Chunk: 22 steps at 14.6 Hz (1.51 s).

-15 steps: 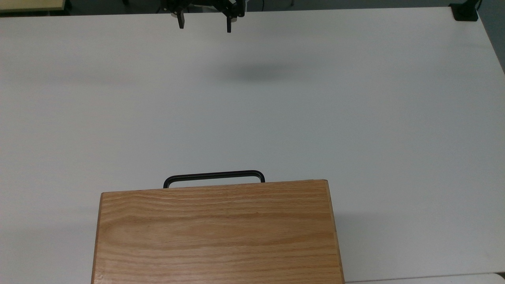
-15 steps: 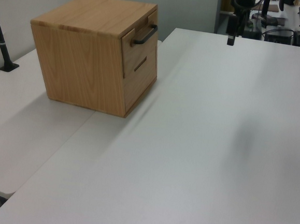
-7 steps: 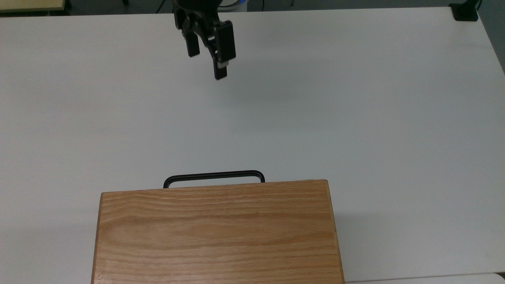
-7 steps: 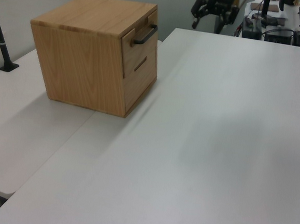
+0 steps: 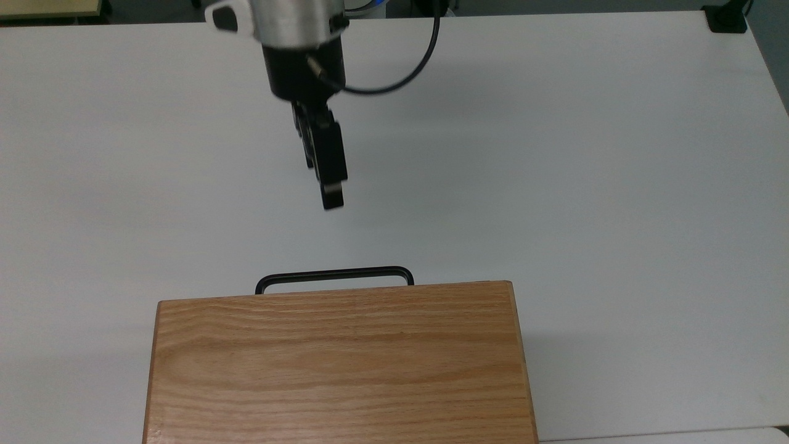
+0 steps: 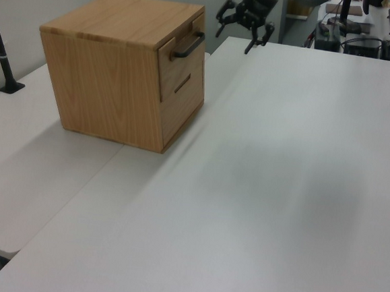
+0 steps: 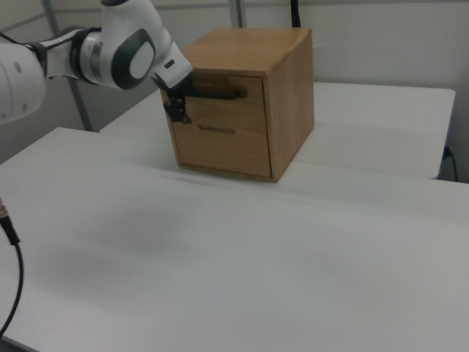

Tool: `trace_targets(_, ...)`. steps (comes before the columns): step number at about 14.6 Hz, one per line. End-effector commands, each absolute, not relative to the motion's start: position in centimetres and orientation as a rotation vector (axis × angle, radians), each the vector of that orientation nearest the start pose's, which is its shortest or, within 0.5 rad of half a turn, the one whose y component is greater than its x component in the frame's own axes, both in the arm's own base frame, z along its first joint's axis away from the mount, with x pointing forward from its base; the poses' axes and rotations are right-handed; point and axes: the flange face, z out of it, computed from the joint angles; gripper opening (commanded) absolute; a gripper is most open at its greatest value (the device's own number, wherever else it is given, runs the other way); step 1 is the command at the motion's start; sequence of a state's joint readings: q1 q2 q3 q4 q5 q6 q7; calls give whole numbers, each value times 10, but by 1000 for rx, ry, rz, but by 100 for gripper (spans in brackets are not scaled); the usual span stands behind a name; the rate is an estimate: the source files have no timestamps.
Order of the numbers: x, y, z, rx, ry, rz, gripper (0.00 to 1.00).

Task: Open the drawer by sliding it
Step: 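Move the gripper down to the black handle of the upper drawer and grasp it, then pull the handle outward, sliding the upper drawer out of the cabinet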

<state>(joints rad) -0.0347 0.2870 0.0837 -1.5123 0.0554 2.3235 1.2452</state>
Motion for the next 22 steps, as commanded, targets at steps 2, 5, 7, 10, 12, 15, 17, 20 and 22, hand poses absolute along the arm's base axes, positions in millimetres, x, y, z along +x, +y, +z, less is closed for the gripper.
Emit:
trace_targets(2,729,22,548,-2006,1631,-589,98)
trace_targets(5,733,23,541,-1993,1625,-605,97)
trace_targets(7,735,24,534,-2005,1624,-602,97)
trace_targets(10,740,25,518,-2019,1636,-582,88)
trace_targets(12,742,26,516,-2013,1629,-593,86)
trace_targets(15,743,26,516,-2002,1624,-604,79)
trace_targets(17,743,26,516,-1996,1622,-609,79)
trace_targets(20,743,26,515,-1998,1620,-610,59)
trace_targets(22,743,26,515,-1999,1619,-610,36)
